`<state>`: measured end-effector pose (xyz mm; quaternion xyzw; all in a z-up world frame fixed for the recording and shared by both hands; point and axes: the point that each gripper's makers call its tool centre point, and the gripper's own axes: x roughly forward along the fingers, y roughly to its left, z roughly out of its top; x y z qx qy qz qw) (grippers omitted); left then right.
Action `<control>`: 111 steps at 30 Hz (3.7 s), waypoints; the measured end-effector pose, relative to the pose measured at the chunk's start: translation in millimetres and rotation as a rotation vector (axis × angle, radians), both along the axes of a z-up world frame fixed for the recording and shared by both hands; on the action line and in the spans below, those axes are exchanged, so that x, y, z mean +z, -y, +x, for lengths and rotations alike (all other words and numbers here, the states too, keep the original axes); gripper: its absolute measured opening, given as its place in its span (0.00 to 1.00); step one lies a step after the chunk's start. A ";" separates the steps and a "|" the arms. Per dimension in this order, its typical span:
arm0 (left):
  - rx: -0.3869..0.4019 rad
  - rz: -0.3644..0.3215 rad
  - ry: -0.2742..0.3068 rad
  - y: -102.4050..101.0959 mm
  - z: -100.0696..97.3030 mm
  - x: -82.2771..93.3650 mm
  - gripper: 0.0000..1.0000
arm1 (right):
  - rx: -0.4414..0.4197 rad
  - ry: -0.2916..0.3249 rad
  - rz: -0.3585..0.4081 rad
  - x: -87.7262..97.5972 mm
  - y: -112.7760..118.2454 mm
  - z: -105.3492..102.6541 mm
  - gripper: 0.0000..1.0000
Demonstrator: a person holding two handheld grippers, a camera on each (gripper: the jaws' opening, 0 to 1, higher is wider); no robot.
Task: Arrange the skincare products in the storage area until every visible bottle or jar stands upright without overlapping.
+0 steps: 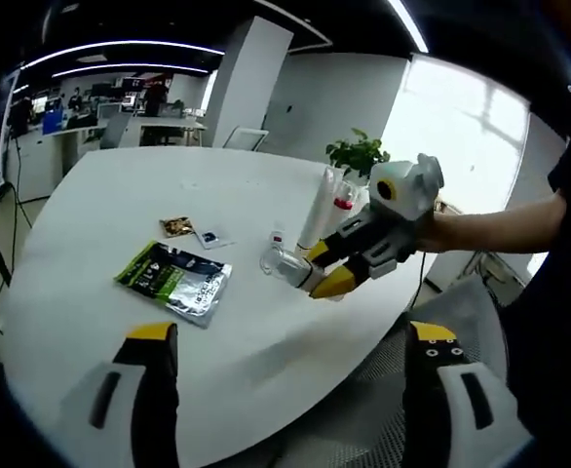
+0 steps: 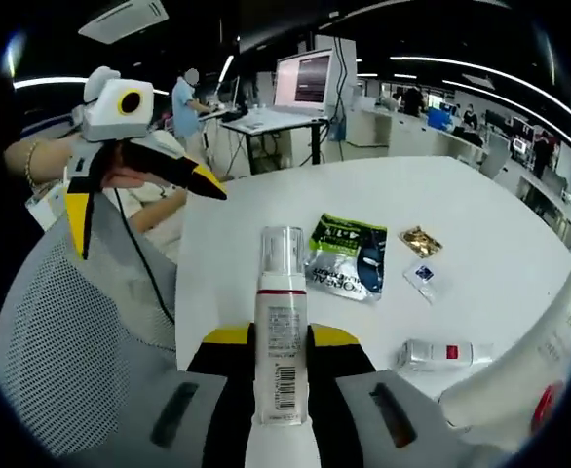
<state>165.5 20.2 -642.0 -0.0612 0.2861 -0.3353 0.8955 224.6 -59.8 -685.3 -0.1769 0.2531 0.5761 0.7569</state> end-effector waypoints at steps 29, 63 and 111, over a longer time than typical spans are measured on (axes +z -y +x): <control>-0.199 -0.418 0.128 40.7 12.8 85.0 0.48 | -0.010 -0.242 0.596 108.7 -18.8 -52.7 0.19; -0.122 -0.347 0.109 60.7 42.2 135.4 0.17 | -0.122 -0.060 0.443 125.4 -18.2 -54.8 0.38; -0.631 0.001 0.287 165.9 13.9 67.5 0.15 | 0.050 0.127 0.196 58.6 51.0 -40.3 0.21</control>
